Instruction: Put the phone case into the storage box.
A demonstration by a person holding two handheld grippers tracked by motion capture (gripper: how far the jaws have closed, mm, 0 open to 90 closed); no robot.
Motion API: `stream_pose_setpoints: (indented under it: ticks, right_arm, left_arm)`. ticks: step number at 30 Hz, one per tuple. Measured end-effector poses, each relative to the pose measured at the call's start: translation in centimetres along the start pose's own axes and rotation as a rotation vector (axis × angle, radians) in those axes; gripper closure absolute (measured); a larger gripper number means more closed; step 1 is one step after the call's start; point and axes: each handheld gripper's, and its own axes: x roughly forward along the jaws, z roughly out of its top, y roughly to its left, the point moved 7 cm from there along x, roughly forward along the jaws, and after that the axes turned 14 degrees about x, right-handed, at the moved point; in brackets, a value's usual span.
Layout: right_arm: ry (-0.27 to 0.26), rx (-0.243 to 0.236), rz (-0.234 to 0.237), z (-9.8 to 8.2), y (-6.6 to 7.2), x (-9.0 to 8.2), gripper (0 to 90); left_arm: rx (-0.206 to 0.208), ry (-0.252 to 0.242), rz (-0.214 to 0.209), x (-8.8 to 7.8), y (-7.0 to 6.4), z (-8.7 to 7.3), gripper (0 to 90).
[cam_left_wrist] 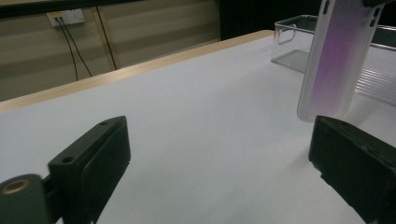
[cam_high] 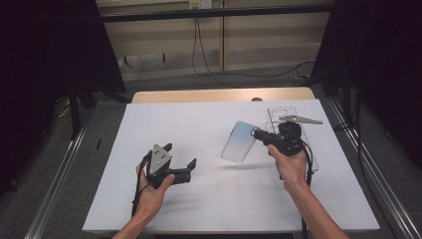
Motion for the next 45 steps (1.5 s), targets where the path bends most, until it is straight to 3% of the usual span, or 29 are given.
stream_pose_setpoints:
  ticks: [9,12,15,19,24,26,28,31,34,36,38,39,40,42,45]
  right_arm:
    - [-0.023,-0.007,-0.014,0.7,-0.6,-1.0,84.6]
    - [-0.038,-0.013,-0.022,1.2,-0.8,-1.7,84.6]
    - [-0.045,-0.020,-0.031,1.5,-1.1,-2.1,84.6]
    - [-0.058,-0.021,-0.046,2.1,-1.4,-2.3,84.6]
    - [-0.061,-0.029,-0.060,2.6,-1.6,-2.2,84.6]
    - [-0.066,-0.032,-0.064,2.8,-1.6,-2.1,84.6]
    - [-0.073,-0.036,-0.059,3.1,-1.5,-2.3,84.6]
    - [-0.085,-0.051,-0.067,3.7,-1.6,-2.5,84.6]
    - [-0.092,-0.057,-0.077,4.1,-1.7,-2.8,84.6]
    - [-0.102,-0.053,-0.082,4.5,-1.9,-2.9,84.6]
    - [-0.109,-0.045,-0.081,4.9,-2.1,-3.0,84.6]
    - [-0.112,-0.042,-0.080,5.0,-2.2,-3.1,84.6]
    - [-0.117,-0.038,-0.079,5.3,-2.3,-3.2,84.6]
    - [-0.125,-0.045,-0.092,5.6,-2.5,-3.4,84.6]
    - [-0.133,-0.049,-0.106,6.3,-2.8,-3.6,84.6]
  left_arm:
    - [-0.033,-0.093,0.037,-1.6,0.7,0.2,6.2]
    - [-0.028,-0.112,0.025,-2.4,0.5,0.5,4.9]
    - [0.004,-0.118,0.003,-3.2,0.2,-0.1,4.0]
    - [0.007,-0.099,0.016,-4.1,0.9,-1.3,3.4]
    - [-0.026,-0.113,0.044,-5.2,2.5,-2.1,2.3]
    - [-0.036,-0.127,0.081,-5.7,2.9,-2.5,2.2]
    - [-0.056,-0.119,0.073,-6.1,3.0,-2.8,2.3]
    - [-0.043,-0.112,0.101,-7.2,3.4,-3.6,2.4]
    - [-0.115,-0.126,0.115,-7.9,4.2,-4.0,2.4]
    - [-0.116,-0.125,0.132,-8.1,4.7,-4.1,3.4]
    - [-0.133,-0.119,0.115,-8.0,4.9,-4.3,3.5]
    - [-0.095,-0.109,0.126,-8.1,4.8,-4.4,3.7]
    - [-0.084,-0.109,0.127,-8.1,4.7,-4.4,3.8]
    - [-0.106,-0.119,0.115,-8.3,4.5,-4.2,2.8]
    - [-0.089,-0.112,0.130,-8.5,4.5,-4.4,3.2]
